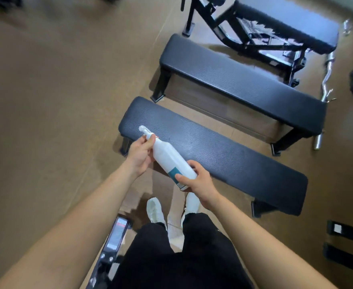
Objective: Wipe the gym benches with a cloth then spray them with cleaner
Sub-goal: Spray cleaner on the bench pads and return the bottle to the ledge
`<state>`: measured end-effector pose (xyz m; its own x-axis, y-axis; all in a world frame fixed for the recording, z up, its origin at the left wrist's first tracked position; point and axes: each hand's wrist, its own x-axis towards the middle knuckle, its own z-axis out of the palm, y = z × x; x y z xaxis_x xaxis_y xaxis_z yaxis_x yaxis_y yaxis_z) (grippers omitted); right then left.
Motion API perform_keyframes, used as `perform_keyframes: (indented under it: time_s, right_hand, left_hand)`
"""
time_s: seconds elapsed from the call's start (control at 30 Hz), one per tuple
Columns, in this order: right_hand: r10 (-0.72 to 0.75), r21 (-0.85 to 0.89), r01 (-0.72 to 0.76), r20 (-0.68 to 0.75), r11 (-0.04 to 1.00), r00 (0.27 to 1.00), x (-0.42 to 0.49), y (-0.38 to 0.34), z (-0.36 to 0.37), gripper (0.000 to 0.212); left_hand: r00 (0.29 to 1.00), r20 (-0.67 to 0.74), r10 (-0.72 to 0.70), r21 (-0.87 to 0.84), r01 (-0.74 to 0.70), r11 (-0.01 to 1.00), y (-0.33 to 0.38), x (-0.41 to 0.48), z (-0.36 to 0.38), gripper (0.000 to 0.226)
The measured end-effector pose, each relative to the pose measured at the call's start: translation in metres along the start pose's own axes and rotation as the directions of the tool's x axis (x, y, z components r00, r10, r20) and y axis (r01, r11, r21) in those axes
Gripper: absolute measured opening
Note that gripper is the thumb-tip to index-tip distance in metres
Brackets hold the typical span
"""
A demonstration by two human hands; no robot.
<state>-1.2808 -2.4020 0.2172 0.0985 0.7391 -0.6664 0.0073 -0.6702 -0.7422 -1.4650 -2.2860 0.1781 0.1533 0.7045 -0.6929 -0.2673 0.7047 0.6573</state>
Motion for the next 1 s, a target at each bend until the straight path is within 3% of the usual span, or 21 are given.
perform_keyframes:
  time_s: [0.23, 0.43, 0.6, 0.73, 0.83, 0.93, 1.0]
  right_hand:
    - [0.003, -0.068, 0.004, 0.103, 0.998, 0.995, 0.048, -0.033, 0.045, 0.060]
    - [0.026, -0.022, -0.021, 0.240, 1.000, 0.970, 0.104, -0.060, 0.065, 0.054]
    - [0.051, 0.128, -0.094, 0.304, 0.987, 0.951, 0.146, -0.101, 0.067, 0.052]
    - [0.050, 0.285, -0.142, 0.306, 0.948, 0.951, 0.170, -0.139, 0.068, 0.046]
    - [0.043, 0.354, -0.145, 0.281, 0.924, 0.959, 0.187, -0.165, 0.081, 0.044]
    - [0.026, 0.371, -0.126, 0.263, 0.920, 0.965, 0.208, -0.190, 0.097, 0.045]
    - [-0.004, 0.293, -0.068, 0.238, 0.954, 0.971, 0.224, -0.205, 0.114, 0.049]
  left_hand:
    - [0.997, -0.078, 0.023, 0.008, -0.023, 1.000, 0.045, 0.025, -0.040, 0.023]
    - [0.983, -0.182, 0.016, 0.079, -0.001, 0.997, 0.102, 0.056, -0.044, 0.024]
    - [0.993, -0.080, 0.087, 0.181, -0.071, 0.981, 0.154, 0.086, -0.028, 0.046]
    - [1.000, -0.026, 0.003, 0.265, 0.004, 0.964, 0.185, 0.098, -0.020, 0.091]
    - [0.990, 0.075, -0.120, 0.435, 0.076, 0.897, 0.198, 0.105, -0.018, 0.068]
    - [0.985, 0.103, -0.135, 0.406, 0.082, 0.910, 0.215, 0.124, -0.021, 0.061]
    - [0.987, 0.123, -0.102, 0.404, 0.044, 0.914, 0.234, 0.141, -0.031, 0.056]
